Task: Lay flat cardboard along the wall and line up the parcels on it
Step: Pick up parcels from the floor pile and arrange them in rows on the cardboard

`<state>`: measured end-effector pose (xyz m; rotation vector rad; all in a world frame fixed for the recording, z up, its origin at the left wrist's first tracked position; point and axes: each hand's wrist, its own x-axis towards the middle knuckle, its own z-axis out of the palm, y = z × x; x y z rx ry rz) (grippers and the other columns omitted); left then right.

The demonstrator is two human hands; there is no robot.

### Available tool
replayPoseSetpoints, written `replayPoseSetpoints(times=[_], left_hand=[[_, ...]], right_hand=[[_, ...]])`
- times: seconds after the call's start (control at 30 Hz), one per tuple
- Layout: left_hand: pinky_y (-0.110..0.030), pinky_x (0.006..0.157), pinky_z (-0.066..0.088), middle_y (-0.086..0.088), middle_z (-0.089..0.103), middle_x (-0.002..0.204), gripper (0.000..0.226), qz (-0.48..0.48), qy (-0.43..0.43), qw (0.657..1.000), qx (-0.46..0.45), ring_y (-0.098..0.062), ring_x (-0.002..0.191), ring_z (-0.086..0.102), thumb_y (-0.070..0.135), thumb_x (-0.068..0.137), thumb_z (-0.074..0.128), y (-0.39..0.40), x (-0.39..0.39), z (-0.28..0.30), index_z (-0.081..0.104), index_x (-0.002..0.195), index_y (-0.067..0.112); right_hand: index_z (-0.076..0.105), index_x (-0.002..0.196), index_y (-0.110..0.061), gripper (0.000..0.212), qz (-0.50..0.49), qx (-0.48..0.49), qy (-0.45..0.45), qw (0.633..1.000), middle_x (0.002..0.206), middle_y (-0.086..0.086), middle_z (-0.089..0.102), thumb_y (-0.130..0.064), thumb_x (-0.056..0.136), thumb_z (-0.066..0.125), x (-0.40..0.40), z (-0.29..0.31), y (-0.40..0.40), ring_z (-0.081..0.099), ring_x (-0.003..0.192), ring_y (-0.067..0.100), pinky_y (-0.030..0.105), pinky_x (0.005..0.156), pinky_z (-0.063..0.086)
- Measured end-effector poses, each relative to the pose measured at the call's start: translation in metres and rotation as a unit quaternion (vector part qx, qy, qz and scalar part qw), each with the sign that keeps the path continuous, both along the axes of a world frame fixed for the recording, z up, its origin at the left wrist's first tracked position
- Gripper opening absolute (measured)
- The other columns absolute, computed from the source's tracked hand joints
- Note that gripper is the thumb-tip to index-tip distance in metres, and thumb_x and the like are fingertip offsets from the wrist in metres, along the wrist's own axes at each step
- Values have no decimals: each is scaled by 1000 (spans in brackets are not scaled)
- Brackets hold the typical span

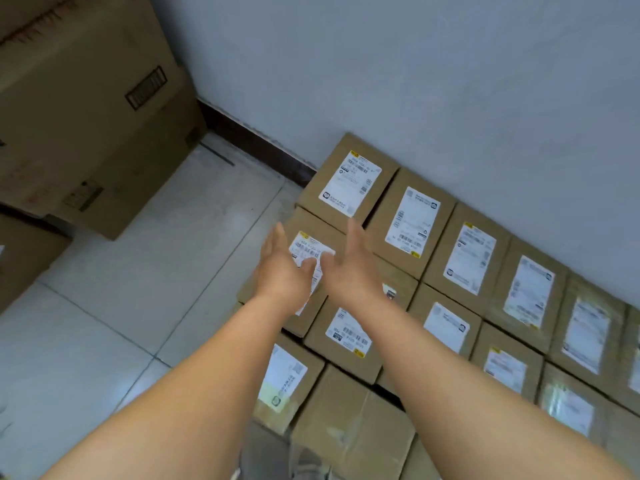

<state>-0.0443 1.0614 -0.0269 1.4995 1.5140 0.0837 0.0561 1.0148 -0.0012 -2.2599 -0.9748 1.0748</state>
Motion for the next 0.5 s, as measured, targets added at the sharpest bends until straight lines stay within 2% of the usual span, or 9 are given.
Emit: replayPoseSetpoints(times=[0.07, 0.2, 0.3, 0.4, 0.5], left_hand=[[-43, 117, 21, -1, 9, 160, 80, 18, -17, 1000, 13, -21, 146, 15, 27, 94, 55, -36, -11, 3, 2, 153, 19], [-41, 117, 18, 2, 5, 159, 77, 43, -10, 999, 7, -21, 146, 10, 28, 93, 57, -122, -35, 3, 9, 153, 20], [-44, 111, 28, -3, 10, 153, 80, 84, 1, 995, -49, -31, 137, 24, 30, 90, 61, -181, -50, 3, 10, 152, 25], [-46, 107, 31, -10, 8, 154, 86, 116, 13, 985, -130, -36, 135, 29, 30, 91, 60, -227, -62, 4, 1, 153, 21], [-45, 108, 29, -13, 9, 158, 85, 132, 20, 974, -183, -36, 140, 25, 33, 93, 57, -260, -66, -3, -1, 153, 16]], right_hand=[[8, 154, -29, 68, -70, -9, 37, 997, 161, -10, 11, -28, 96, 44, -15, 2, -39, 17, 146, 13, 34, 115, 25], [12, 154, -24, 64, -178, -50, 62, 981, 160, -8, 14, -33, 99, 43, -44, 2, -126, 20, 145, 14, 30, 113, 22], [18, 152, -20, 61, -262, -64, 73, 960, 157, -2, 24, -33, 98, 45, -68, -4, -186, 32, 140, 18, 30, 108, 29], [27, 148, -12, 60, -356, -89, 91, 926, 151, 7, 37, -32, 97, 48, -90, -19, -239, 40, 135, 22, 30, 108, 31], [33, 144, -5, 56, -469, -93, 130, 868, 137, 10, 50, -31, 97, 49, -100, -29, -285, 47, 126, 25, 29, 102, 34]])
